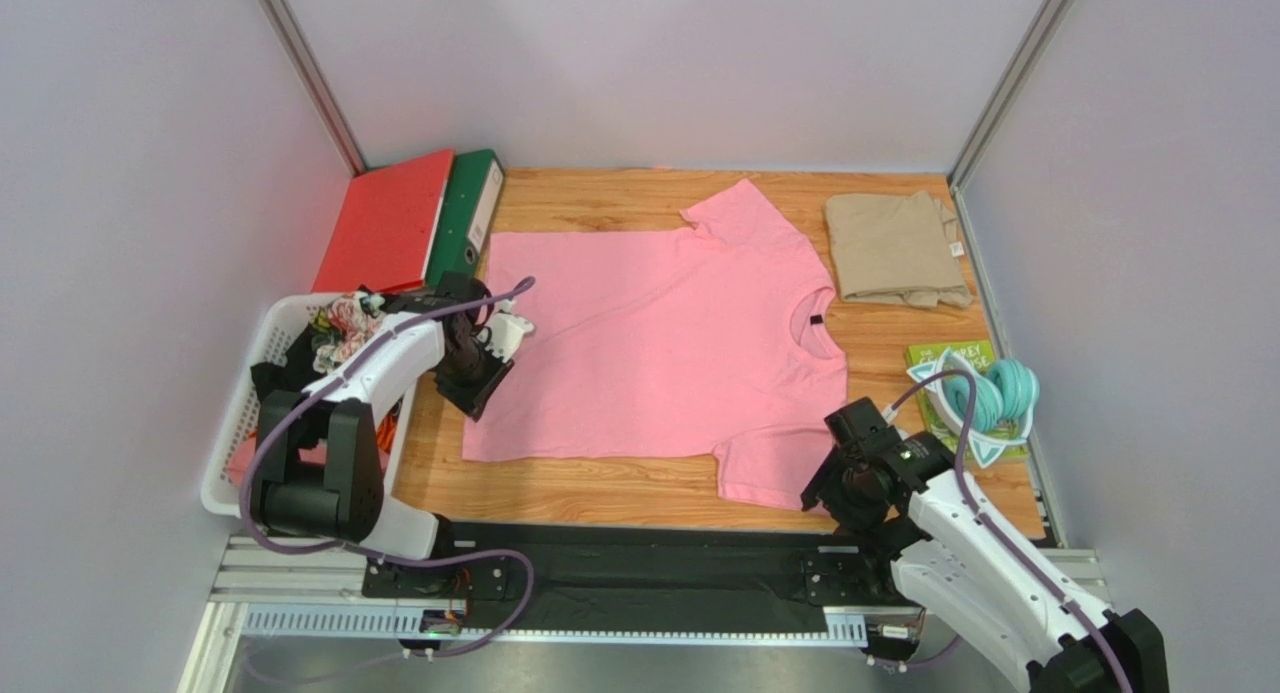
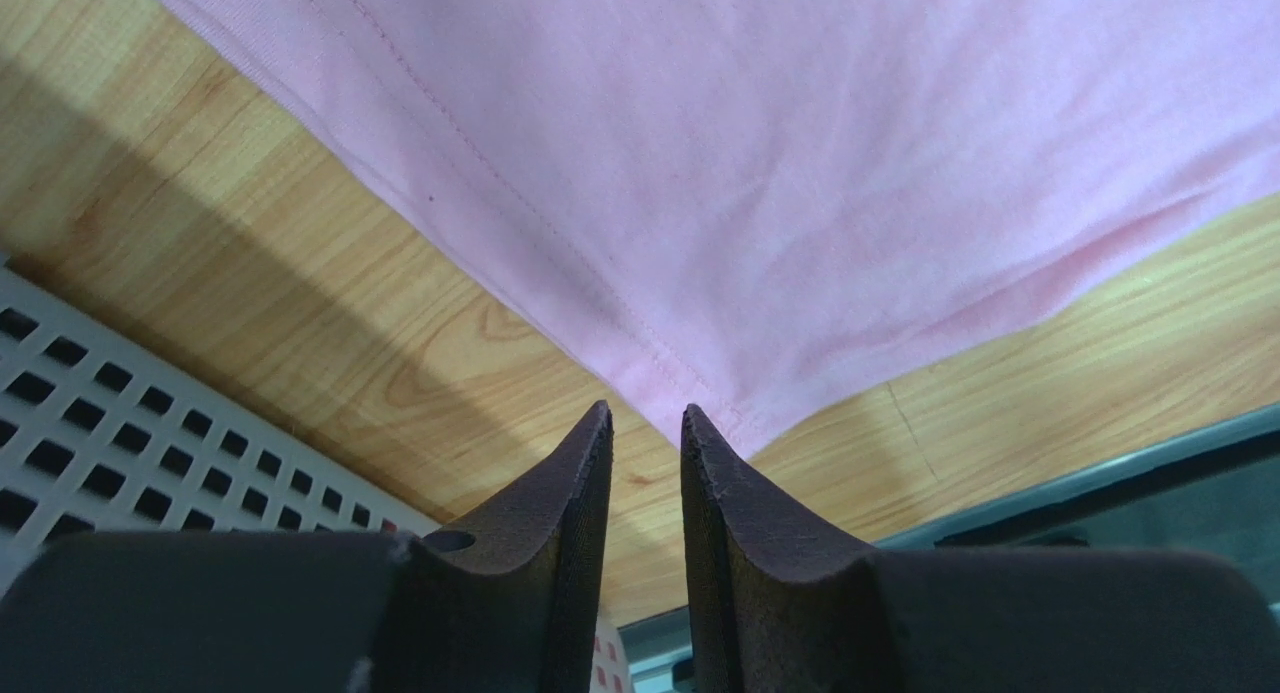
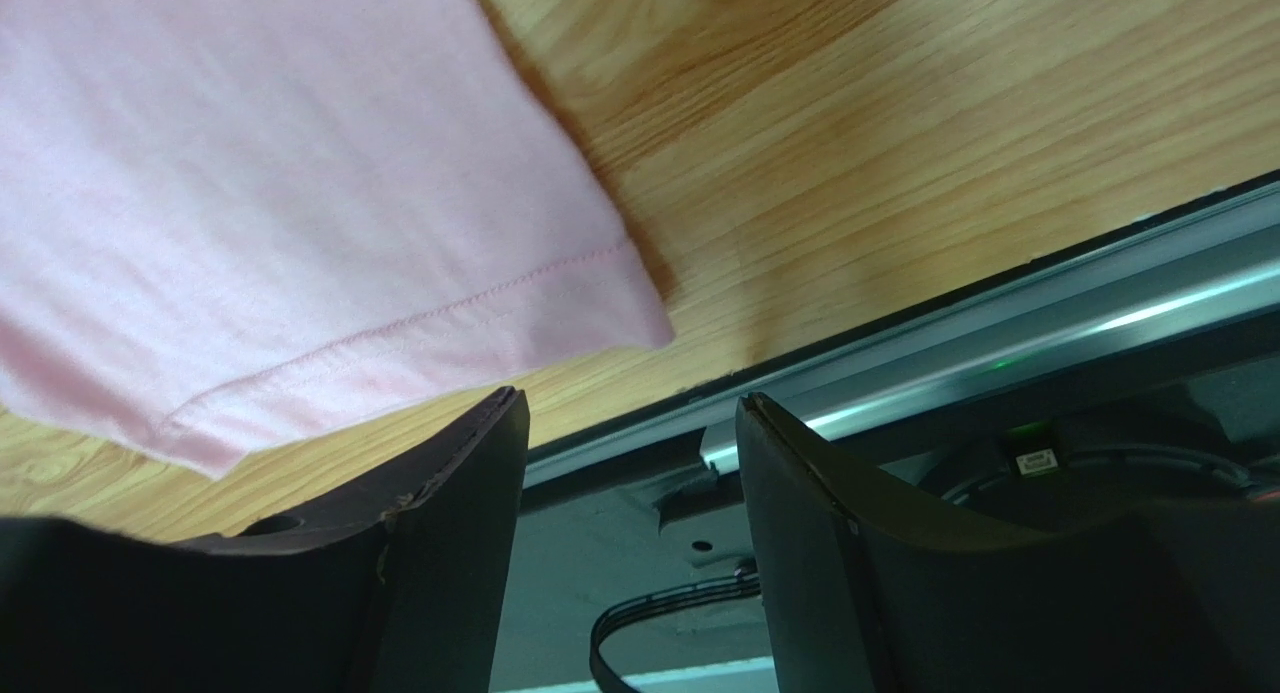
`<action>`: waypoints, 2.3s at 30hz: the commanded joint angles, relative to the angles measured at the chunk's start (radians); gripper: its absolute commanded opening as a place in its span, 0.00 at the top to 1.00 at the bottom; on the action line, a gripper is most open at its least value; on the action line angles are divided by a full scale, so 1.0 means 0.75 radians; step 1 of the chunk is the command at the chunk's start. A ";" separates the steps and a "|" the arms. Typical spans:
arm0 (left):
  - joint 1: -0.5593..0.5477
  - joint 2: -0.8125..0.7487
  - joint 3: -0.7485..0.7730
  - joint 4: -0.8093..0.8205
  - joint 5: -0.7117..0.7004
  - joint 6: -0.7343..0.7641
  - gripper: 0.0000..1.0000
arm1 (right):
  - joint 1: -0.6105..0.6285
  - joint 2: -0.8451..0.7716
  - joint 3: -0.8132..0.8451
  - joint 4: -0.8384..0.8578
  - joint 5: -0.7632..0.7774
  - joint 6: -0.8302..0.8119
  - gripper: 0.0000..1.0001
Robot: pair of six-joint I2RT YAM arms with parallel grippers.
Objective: Fold and stack the t-shirts
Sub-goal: Grap the side of the flattened tshirt closest away from the robot with both arms
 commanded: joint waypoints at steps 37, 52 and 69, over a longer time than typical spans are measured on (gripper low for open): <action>0.076 0.024 -0.126 0.129 0.138 0.145 0.69 | 0.091 0.241 0.097 0.097 0.240 0.123 0.53; 0.076 -0.087 -0.089 -0.106 0.116 0.208 0.57 | 0.091 0.251 0.099 0.097 0.242 0.092 0.53; 0.076 0.050 -0.160 -0.047 0.049 0.184 0.52 | 0.091 0.214 0.097 0.091 0.236 0.092 0.53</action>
